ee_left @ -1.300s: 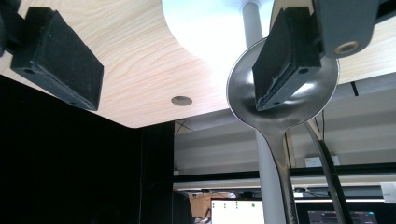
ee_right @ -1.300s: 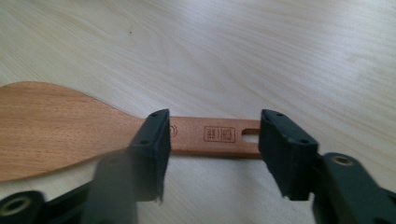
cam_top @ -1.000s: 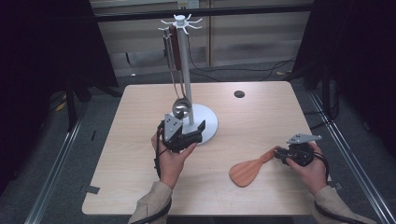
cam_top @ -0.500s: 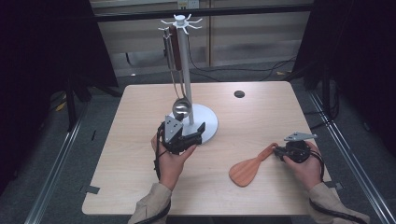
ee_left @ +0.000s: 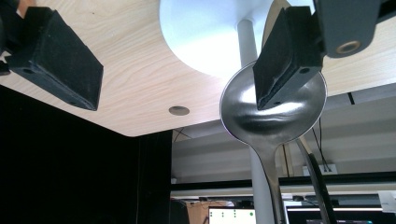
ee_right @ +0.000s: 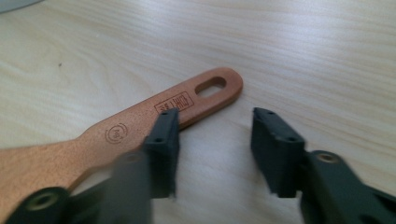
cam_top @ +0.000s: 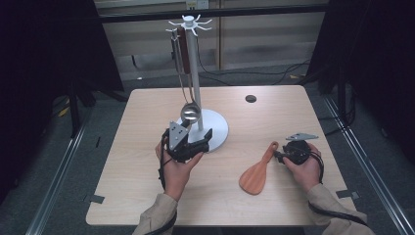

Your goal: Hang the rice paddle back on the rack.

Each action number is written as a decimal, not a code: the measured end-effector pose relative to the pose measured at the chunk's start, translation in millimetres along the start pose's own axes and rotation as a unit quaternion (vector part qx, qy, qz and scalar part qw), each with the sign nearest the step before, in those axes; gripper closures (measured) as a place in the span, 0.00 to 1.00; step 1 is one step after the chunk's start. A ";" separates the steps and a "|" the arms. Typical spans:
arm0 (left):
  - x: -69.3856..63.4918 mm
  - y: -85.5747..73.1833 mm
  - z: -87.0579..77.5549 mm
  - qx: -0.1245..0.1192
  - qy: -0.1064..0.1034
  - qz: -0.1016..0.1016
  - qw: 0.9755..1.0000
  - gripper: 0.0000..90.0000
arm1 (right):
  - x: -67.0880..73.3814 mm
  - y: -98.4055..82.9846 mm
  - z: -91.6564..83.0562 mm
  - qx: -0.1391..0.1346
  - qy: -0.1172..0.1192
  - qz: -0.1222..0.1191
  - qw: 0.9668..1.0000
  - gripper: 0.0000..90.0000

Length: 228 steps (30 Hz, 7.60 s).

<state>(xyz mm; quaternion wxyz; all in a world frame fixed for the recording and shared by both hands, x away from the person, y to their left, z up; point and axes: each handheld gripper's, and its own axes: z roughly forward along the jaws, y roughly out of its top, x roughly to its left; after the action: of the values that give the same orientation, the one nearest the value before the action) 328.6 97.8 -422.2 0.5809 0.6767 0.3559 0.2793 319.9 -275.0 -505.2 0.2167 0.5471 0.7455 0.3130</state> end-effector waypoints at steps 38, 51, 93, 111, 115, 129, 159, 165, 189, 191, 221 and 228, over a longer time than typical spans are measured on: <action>-3.2 0.7 -1.0 0.019 0.004 0.026 0.999 0.17 | 61.1 31.8 19.0 0.054 0.027 -0.031 0.998 0.73; -3.8 -1.0 0.7 0.017 -0.002 0.016 1.000 0.17 | 66.3 36.3 26.9 0.041 0.043 -0.037 0.998 0.50; -10.8 -19.2 13.4 0.094 -0.074 -0.033 0.992 0.24 | 74.8 61.1 38.2 0.021 0.074 -0.011 0.997 0.74; -45.1 -23.7 31.8 0.091 -0.194 -0.096 0.972 0.31 | 78.0 65.3 -36.4 -0.204 0.139 0.042 0.968 0.74; -54.1 -22.5 35.6 0.093 -0.212 -0.105 0.967 0.37 | 81.7 65.8 -44.7 -0.225 0.145 0.041 0.963 0.74; -72.9 -21.5 49.8 0.093 -0.213 -0.127 0.964 0.68 | 88.5 69.6 -56.1 -0.259 0.151 0.039 0.953 0.74; -52.7 -11.5 38.5 0.085 -0.205 -0.165 0.961 0.92 | 95.8 74.2 -60.2 -0.288 0.155 0.019 0.945 0.49; -42.0 -5.8 30.4 0.072 -0.193 -0.164 0.965 0.92 | 88.5 65.9 -56.0 -0.280 0.151 -0.009 0.948 0.32; -18.5 24.7 12.8 0.011 -0.168 -0.146 0.975 0.92 | 70.8 43.5 -40.8 -0.218 0.159 -0.040 0.962 0.11; -17.0 27.2 11.8 0.001 -0.170 -0.149 0.974 0.92 | 69.8 42.8 -40.5 -0.214 0.163 -0.045 0.962 0.09; -4.9 60.6 11.1 -0.072 -0.158 -0.134 0.976 0.92 | 64.4 36.7 -36.5 -0.188 0.172 -0.066 0.965 0.07; -3.0 68.9 11.7 -0.082 -0.158 -0.127 0.976 0.92 | 63.4 36.9 -36.5 -0.188 0.174 -0.070 0.964 0.07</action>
<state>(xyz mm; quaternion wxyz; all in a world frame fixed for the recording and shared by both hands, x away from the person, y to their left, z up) 347.0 83.6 -356.3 0.7141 0.6113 0.3187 0.1214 301.2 -215.5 -452.1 0.2044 0.3804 0.7354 0.5222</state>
